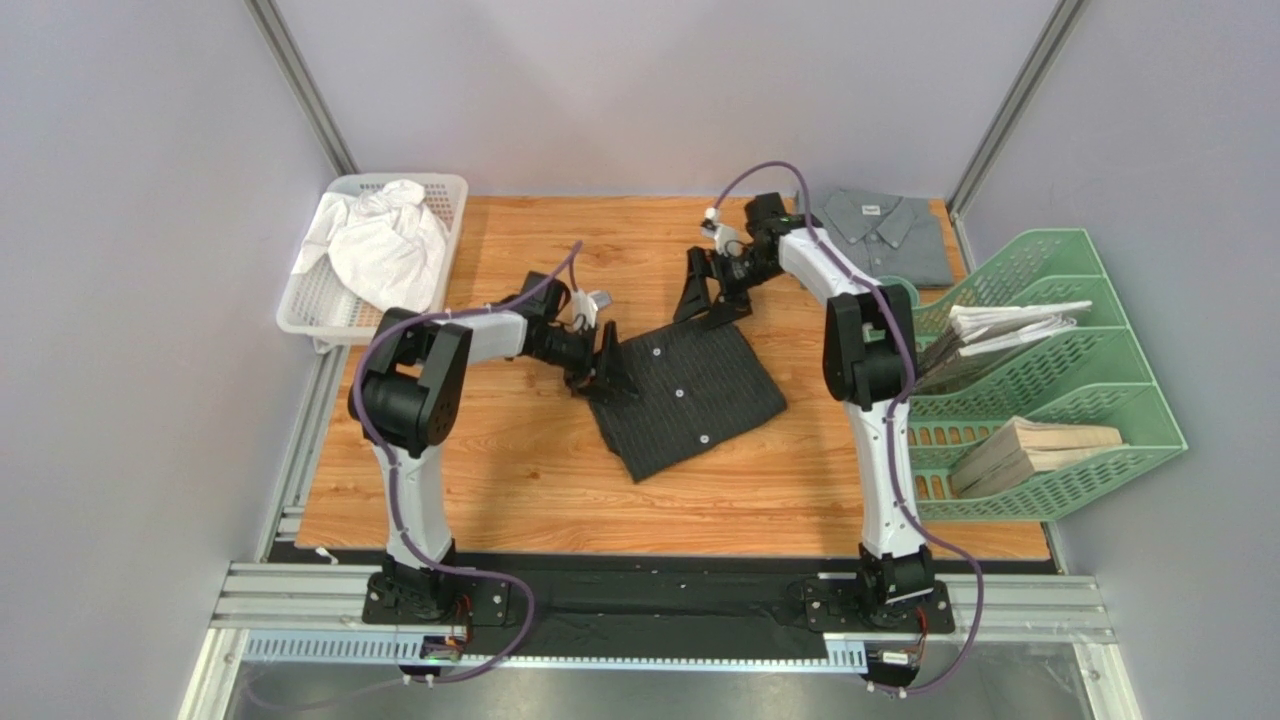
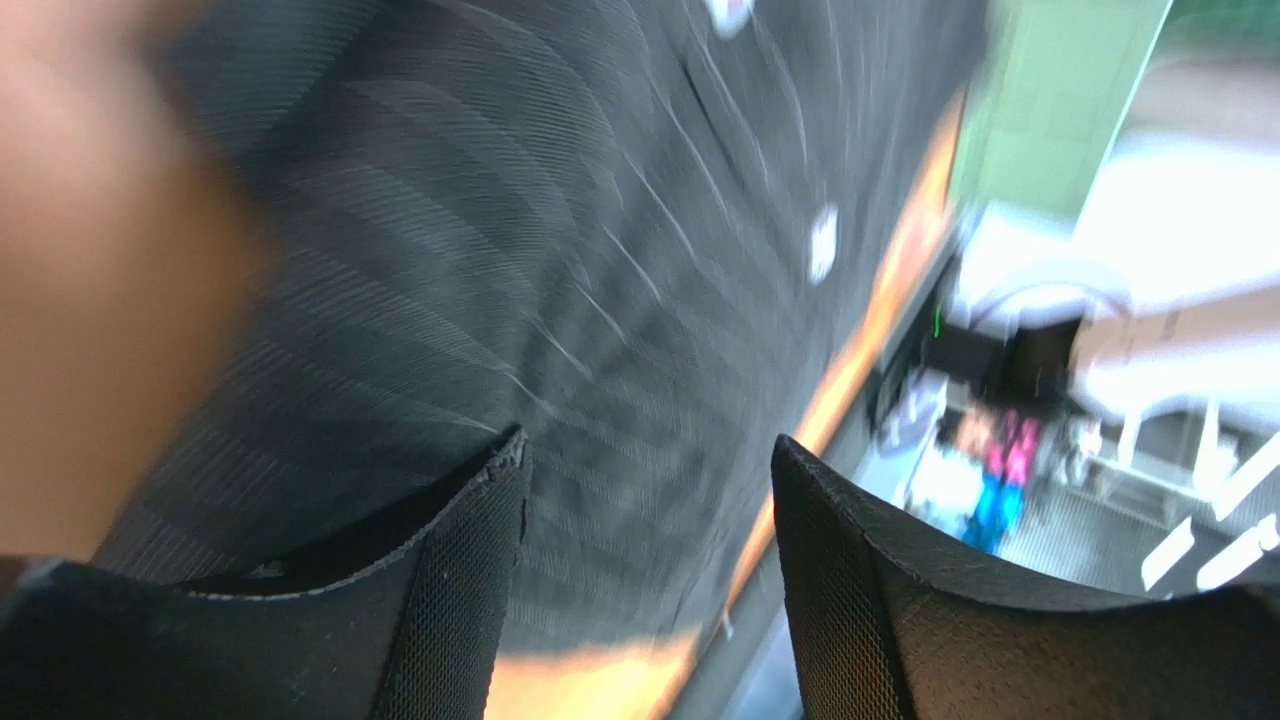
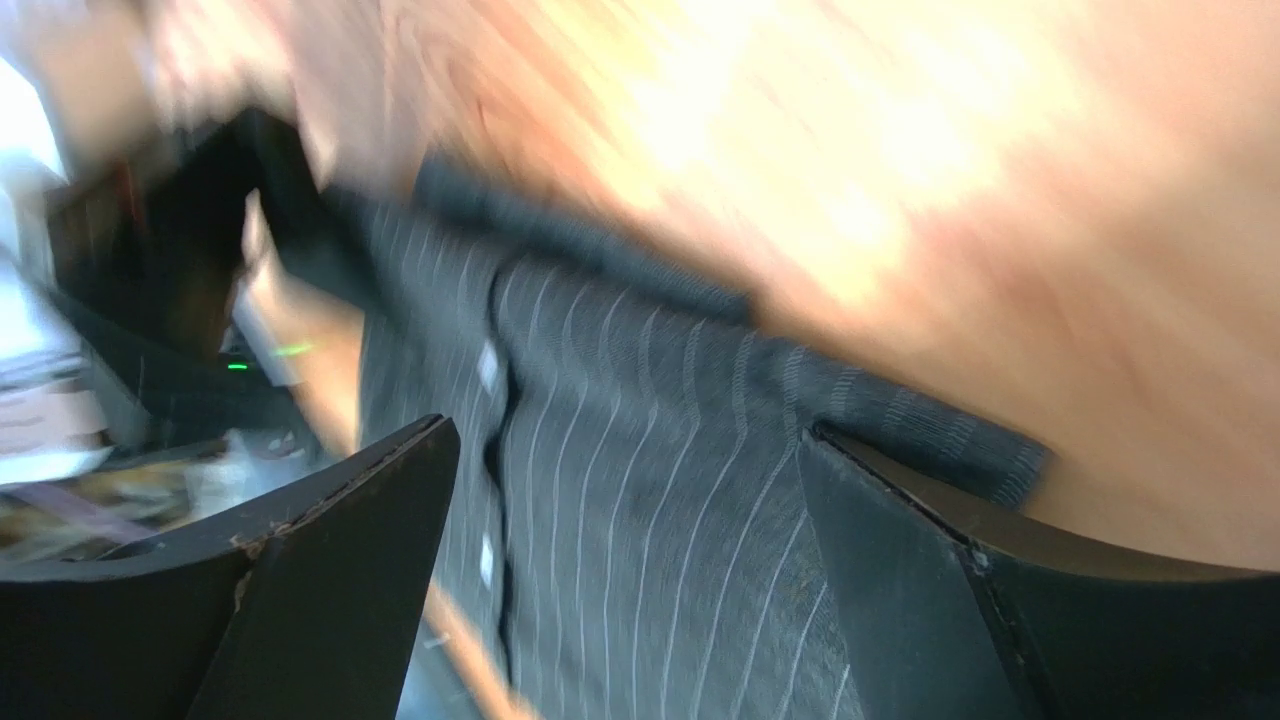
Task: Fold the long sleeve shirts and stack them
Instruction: Fold the shirt
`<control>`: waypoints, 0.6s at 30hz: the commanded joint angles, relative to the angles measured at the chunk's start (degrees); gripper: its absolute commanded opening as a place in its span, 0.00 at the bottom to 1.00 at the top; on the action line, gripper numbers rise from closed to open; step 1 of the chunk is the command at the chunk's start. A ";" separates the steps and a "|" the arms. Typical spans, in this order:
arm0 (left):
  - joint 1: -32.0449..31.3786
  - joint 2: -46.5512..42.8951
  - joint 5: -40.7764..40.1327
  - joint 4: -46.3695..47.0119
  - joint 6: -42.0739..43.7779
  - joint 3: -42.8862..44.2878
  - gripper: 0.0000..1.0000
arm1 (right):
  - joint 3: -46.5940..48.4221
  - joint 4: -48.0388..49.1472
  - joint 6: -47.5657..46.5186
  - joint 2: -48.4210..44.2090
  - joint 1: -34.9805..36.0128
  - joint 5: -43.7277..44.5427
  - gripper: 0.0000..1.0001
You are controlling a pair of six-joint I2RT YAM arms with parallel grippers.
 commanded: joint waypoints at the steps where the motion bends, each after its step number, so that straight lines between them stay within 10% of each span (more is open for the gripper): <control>1: -7.75 -9.22 1.25 -6.97 4.94 -10.00 0.68 | 8.90 -0.31 -9.63 3.45 7.17 8.28 0.95; 9: 2.35 -38.48 1.45 4.65 0.80 -22.59 0.76 | 4.20 0.91 -17.18 -15.21 10.63 0.29 0.98; 18: 2.27 -15.97 -5.41 -6.85 16.36 0.15 0.82 | -20.16 -2.51 -18.17 -29.24 11.86 16.53 0.92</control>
